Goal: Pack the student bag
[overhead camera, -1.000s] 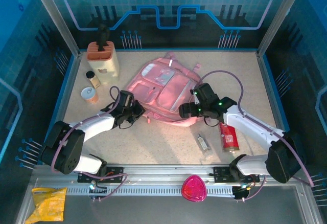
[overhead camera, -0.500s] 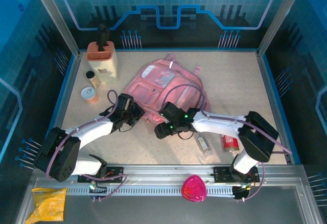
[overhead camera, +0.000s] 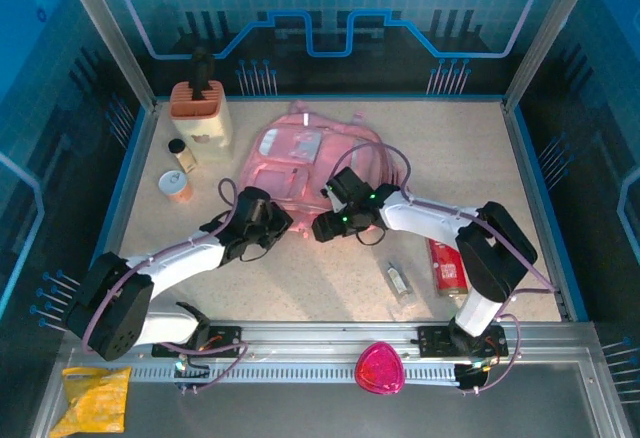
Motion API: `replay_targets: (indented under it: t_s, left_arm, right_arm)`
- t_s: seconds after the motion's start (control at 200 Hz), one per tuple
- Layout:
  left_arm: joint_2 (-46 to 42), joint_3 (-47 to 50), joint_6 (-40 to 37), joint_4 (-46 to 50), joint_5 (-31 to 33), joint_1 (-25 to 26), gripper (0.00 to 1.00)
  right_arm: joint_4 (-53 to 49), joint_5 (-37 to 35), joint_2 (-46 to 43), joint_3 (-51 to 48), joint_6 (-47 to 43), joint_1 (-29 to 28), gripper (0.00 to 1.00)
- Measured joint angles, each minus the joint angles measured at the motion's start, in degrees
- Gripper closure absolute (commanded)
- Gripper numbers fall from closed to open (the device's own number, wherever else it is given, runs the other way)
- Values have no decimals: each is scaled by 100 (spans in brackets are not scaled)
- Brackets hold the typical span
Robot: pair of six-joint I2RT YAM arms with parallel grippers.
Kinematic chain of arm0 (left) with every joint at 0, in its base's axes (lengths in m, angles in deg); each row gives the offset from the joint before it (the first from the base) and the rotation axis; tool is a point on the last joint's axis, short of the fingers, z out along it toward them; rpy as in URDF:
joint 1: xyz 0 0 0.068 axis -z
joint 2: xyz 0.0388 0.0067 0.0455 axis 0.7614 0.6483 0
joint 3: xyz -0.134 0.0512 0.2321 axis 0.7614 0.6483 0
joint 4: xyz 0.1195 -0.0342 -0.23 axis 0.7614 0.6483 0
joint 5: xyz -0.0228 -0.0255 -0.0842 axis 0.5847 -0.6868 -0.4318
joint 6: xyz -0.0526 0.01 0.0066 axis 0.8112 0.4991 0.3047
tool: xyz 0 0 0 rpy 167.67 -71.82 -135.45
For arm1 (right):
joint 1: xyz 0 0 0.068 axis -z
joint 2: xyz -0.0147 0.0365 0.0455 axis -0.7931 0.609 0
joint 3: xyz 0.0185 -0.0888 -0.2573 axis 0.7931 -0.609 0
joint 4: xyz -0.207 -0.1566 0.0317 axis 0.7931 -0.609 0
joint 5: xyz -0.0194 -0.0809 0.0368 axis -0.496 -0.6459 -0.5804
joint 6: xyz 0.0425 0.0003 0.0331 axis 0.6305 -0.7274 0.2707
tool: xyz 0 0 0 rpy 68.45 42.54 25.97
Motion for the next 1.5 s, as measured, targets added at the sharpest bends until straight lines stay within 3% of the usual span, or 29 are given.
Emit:
replay_targets:
  t_s: [0.19,0.385,0.52,0.65,0.74,1.331,1.501]
  left_arm:
    - [162,-13,103,26,-15,109,100]
    - [232,-37,111,39,-13,170,100]
    - [232,-87,111,74,-15,219,100]
    - [232,-98,114,76,-15,234,100]
    - [232,-98,114,74,-13,238,100]
    - [258,-98,111,66,-11,238,100]
    - [258,-114,111,70,2,238,100]
  right_arm:
    - [-83,-452,-632,-122,-74,-155,24]
    - [-107,-1016,-957,-339,354,-894,29]
    - [210,-1091,-756,-485,570,-1296,37]
    - [739,-1145,-358,-520,713,-1322,50]
    - [1126,-1331,-155,-625,809,-1335,54]
    - [2815,-2494,369,-1130,660,-1650,57]
    - [2990,-2852,455,-1158,544,-1749,63]
